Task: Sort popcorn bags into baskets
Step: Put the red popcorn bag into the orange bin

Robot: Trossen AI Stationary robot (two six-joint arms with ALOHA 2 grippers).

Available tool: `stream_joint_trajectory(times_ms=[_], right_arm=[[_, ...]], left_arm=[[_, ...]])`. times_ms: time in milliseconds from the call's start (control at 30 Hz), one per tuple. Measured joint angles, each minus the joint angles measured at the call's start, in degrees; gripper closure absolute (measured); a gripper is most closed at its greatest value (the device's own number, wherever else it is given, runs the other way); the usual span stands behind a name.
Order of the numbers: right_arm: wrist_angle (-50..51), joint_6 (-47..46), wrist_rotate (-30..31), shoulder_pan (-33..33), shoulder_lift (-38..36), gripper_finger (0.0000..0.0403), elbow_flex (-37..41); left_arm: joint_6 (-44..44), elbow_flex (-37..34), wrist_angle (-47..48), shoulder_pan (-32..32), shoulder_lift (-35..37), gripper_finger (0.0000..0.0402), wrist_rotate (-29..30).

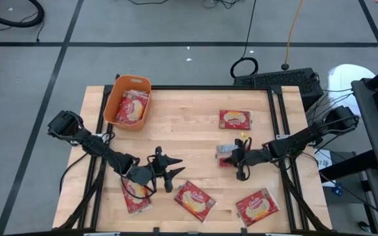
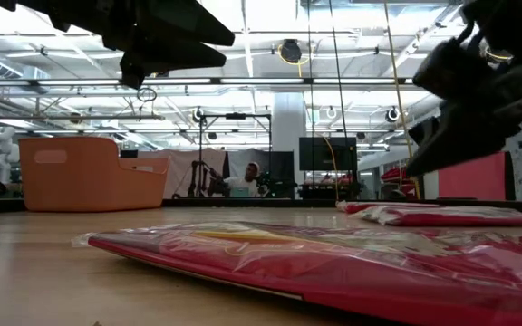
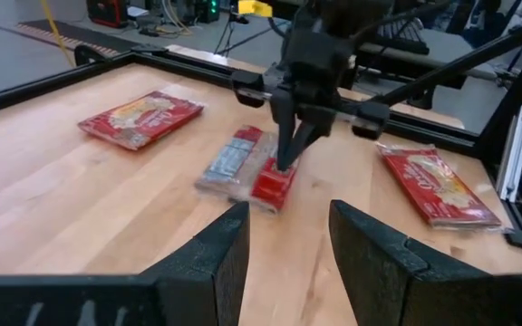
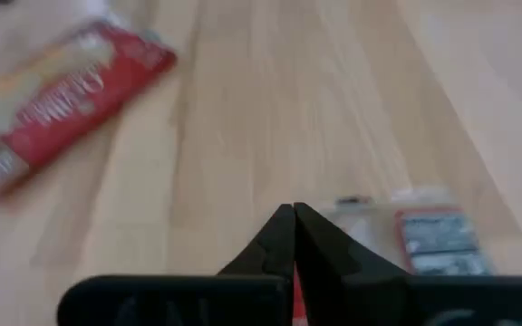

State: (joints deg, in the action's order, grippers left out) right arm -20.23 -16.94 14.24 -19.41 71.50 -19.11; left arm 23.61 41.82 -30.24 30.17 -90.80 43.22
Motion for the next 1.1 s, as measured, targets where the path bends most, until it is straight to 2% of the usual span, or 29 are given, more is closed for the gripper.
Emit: stream_joint_trajectory(times_ms=[167,333,467,600,700,800,967,1100], right_arm=[[-2.9,1.7,0.3,-0.2,-0.1,0.0403,0.0],[3.0,-1.3,0.4,-2.0,-0.1,0.0397,-0.1],[8.9,-5.7,0.9,-5.2,-0.1,0.0356,-0.1],[18.5,-12.1,6.1,-8.5,-0.1,0.0295,-2.0],[24.3,-12.5,10.0,-10.5,-0.1,0.0256,-3.7],[27.2,-11.1,11.1,-10.9,-0.1,0.0234,-4.1],[28.4,-8.5,10.3,-11.6,-0.1,0.0234,-4.1],[27.9,-7.6,8.3,-11.6,0.7,0.0255,-4.2]], left_arm=[[-3.6,0.0,-2.1,-0.1,-2.7,0.0245,-0.1],[-4.5,0.0,-8.2,-0.1,-7.2,0.0245,-0.4],[-5.3,0.1,-10.7,0.0,-9.9,0.0245,-0.8],[-5.4,0.1,-11.1,0.0,-10.6,0.0245,-1.0],[-5.5,0.1,-11.4,-0.1,-10.6,0.0245,-0.9],[-6.8,0.1,-12.2,-0.1,-10.6,0.0245,-0.9],[-7.0,0.2,-12.9,-0.1,-10.6,0.0245,-0.9],[-7.0,0.2,-13.1,-0.1,-10.6,0.0245,-0.9]])
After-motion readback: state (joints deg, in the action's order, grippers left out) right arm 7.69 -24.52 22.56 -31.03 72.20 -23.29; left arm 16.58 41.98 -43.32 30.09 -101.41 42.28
